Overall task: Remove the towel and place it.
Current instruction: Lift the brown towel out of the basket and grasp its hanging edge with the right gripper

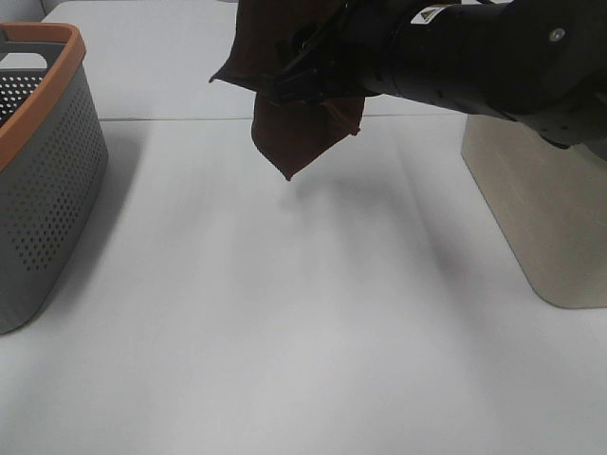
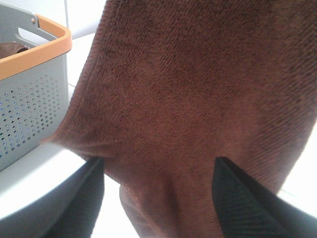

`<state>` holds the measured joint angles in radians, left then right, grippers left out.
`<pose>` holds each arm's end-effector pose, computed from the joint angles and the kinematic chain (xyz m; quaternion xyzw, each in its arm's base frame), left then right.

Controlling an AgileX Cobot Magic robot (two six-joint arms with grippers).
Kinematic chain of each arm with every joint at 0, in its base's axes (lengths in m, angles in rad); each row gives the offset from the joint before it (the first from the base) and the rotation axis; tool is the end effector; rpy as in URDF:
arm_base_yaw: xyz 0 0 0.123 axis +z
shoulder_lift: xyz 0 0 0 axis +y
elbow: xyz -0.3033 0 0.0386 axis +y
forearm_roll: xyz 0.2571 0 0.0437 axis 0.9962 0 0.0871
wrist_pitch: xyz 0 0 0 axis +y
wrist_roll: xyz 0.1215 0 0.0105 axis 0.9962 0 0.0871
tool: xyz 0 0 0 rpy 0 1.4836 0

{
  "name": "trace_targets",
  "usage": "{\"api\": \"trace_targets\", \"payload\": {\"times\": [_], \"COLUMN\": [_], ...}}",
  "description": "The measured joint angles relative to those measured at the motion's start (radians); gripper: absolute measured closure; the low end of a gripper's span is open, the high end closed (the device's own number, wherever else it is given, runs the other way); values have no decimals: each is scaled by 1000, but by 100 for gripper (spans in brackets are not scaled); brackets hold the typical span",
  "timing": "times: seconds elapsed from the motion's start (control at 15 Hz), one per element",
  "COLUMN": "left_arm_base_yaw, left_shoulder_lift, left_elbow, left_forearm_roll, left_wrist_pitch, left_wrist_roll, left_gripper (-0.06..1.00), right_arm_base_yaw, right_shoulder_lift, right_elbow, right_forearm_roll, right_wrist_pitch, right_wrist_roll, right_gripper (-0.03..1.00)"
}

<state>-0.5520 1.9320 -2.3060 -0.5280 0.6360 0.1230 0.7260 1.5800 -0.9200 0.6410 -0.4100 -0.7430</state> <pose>0.3915 -0.2840 0.5152 0.1871 0.7181 -0.3799 0.5522 0.3082 0.2348 0.2748 -0.2611 0.7390 0.0861 0.6151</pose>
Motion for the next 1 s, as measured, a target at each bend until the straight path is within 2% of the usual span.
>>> {"api": "trace_targets", "payload": {"times": [0.13, 0.4, 0.8, 1.0], "left_arm_base_yaw": [0, 0, 0, 0], "left_shoulder_lift": [0, 0, 0, 0], "left_elbow": [0, 0, 0, 0], "left_forearm_roll": [0, -22, -89, -102], "left_wrist_pitch": [-8, -31, -31, -31], "left_wrist_roll": [0, 0, 1, 1], "left_gripper": [94, 94, 94, 94], "right_arm_base_yaw": [0, 0, 0, 0], "right_shoulder_lift": [0, 0, 0, 0], "right_elbow": [0, 0, 0, 0], "right_forearm_roll": [1, 1, 30, 46], "right_wrist_pitch": [20, 23, 23, 23], "right_wrist_roll": [6, 9, 13, 23], "right_gripper": [36, 23, 21, 15]}}
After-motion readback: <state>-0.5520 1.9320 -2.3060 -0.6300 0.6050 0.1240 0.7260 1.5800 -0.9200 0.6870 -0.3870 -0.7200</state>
